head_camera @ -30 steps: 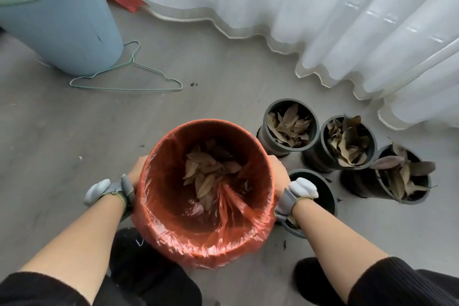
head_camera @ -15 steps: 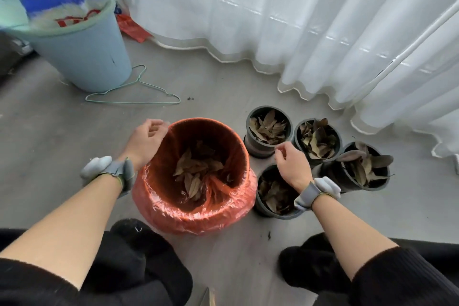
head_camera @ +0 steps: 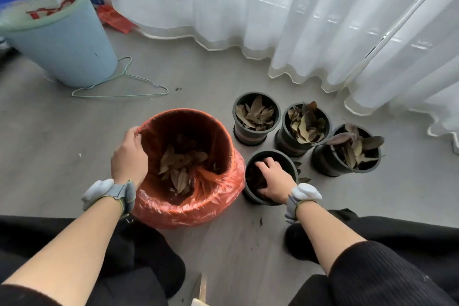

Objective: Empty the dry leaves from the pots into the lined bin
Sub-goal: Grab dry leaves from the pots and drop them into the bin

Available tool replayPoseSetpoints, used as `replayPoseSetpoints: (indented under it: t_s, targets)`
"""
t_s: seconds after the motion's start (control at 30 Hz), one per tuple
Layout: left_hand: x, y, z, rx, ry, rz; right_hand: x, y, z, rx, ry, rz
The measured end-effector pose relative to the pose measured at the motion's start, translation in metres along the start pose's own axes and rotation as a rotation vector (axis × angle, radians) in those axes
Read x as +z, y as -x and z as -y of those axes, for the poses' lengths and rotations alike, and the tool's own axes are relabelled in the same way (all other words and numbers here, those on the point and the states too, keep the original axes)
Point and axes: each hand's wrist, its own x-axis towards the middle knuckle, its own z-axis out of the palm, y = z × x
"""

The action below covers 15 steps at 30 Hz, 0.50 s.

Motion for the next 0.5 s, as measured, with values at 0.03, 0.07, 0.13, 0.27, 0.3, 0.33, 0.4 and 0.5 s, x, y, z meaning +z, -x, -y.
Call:
replayPoseSetpoints:
  t_s: [0.03, 0.07, 0.13, 0.27, 0.3, 0.33, 0.4, 0.5]
  targets:
    - [-0.001, 0.001, -0.001, 0.005, -0.002, -0.007, 0.002, -0.003, 0.004, -0.009, 0.03, 0.009]
    - [0.0, 0.002, 0.001, 0.006, -0.003, -0.01, 0.004, -0.006, 0.007, -0.018, 0.06, 0.012]
    - [0.001, 0.001, 0.0, 0.005, -0.001, -0.016, 0.01, -0.012, 0.01, -0.019, 0.106, -0.015]
    - [0.002, -0.001, -0.001, 0.011, -0.023, -0.021, 0.006, -0.01, 0.009, -0.021, 0.096, -0.053]
    - [0.001, 0.0, 0.001, 0.008, -0.031, -0.021, 0.005, -0.008, 0.008, -0.021, 0.071, -0.046]
    - [0.0, 0.002, 0.002, 0.003, -0.033, -0.021, 0.005, -0.005, 0.007, -0.02, 0.046, -0.046]
    - [-0.001, 0.002, 0.002, 0.0, -0.033, -0.01, -0.001, 0.0, 0.003, -0.008, -0.052, -0.077]
    - [-0.002, 0.002, 0.001, 0.0, -0.015, 0.006, -0.013, 0.013, -0.006, 0.044, -0.221, -0.176]
